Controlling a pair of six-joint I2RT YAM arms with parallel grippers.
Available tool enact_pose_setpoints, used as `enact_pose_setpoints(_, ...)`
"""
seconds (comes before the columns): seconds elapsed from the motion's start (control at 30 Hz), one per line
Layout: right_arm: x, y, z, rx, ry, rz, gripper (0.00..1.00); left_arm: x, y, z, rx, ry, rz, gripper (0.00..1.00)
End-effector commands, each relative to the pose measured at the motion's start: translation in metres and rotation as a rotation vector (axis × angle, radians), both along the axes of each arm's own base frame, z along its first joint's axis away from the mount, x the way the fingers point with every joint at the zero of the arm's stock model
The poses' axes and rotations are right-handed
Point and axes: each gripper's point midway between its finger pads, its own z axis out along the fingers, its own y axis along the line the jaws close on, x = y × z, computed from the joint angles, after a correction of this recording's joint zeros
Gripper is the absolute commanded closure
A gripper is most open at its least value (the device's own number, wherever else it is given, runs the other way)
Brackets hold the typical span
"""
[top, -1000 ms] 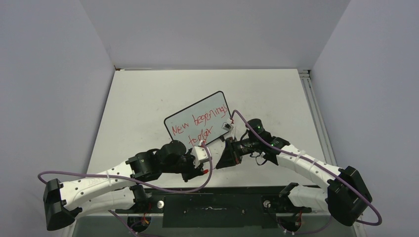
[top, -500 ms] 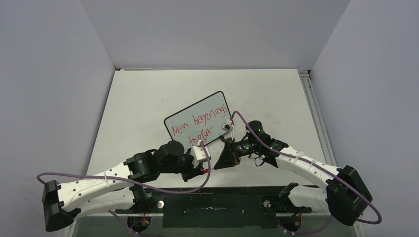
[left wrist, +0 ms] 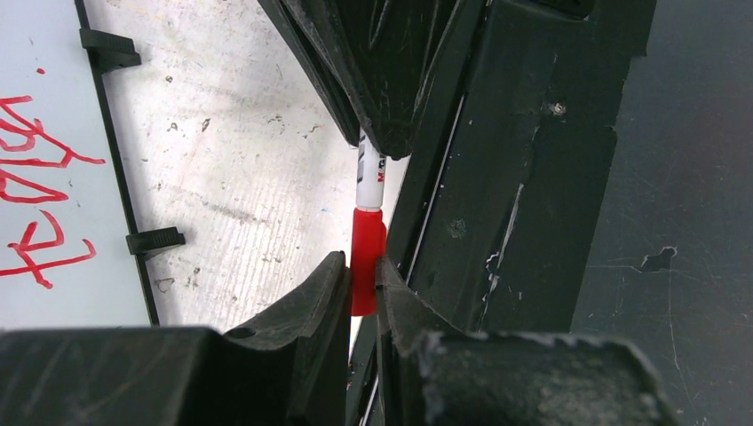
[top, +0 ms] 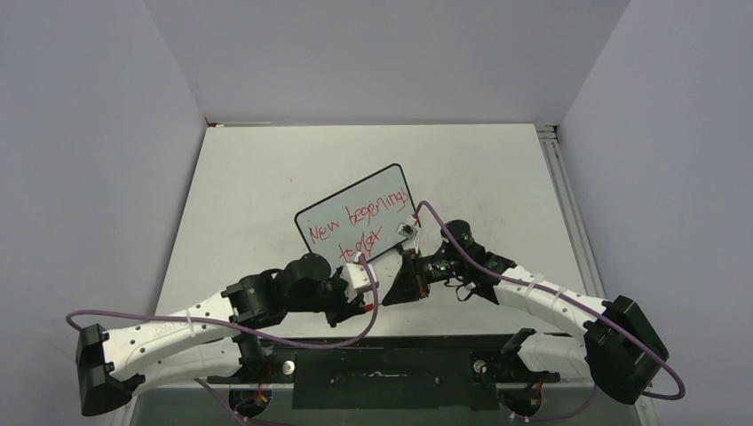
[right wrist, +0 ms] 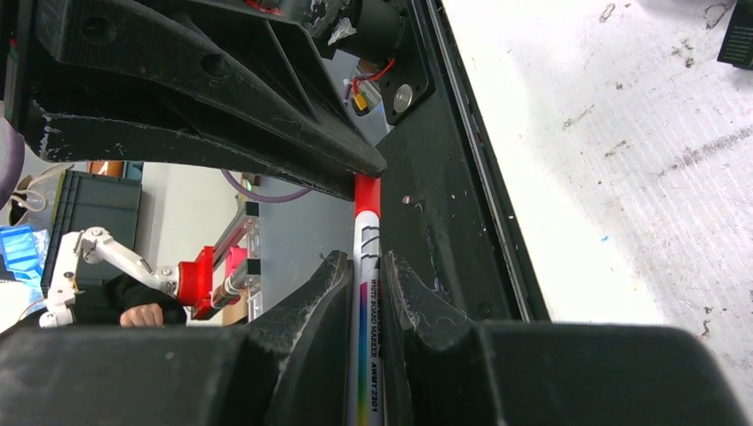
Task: Write a sentence on the whiteboard
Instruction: Insert the whiteboard marker without the cap into the pen cap.
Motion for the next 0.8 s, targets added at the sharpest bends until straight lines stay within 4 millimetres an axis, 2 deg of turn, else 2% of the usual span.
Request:
enact_pose_setpoints(0.0,-0.008,0.005,0.008,0.045,-0.029,0.039,0.95,0.021,-0.015,0.05,-0.157,-0.107,0.064,0.9)
enact_pose_setpoints(0.2,-0.006,0.005,0.009,0.045,-0.037,0.023,0.95,0.024,-0.011,0.06,-0.165,-0.121,0.093,0.69)
enact_pose_setpoints(0.3,-0.004,0.005,0.009,0.045,-0.043,0.008,0.95,0.026,-0.01,0.067,-0.179,-0.123,0.113,0.52)
enact_pose_setpoints(0.5,0.009,0.008,0.022,0.08,-0.085,-0.08,0.95,0.035,-0.009,0.087,-0.246,-0.091,0.208,0.33)
enact_pose_setpoints(0.67,0.036,0.003,0.041,0.135,-0.139,-0.221,0.95,0.063,-0.002,0.113,-0.337,0.014,0.415,0.33)
enact_pose_setpoints(0.77,0.047,-0.006,0.065,0.226,-0.158,-0.29,0.95,0.084,0.008,0.132,-0.443,0.092,0.56,0.33)
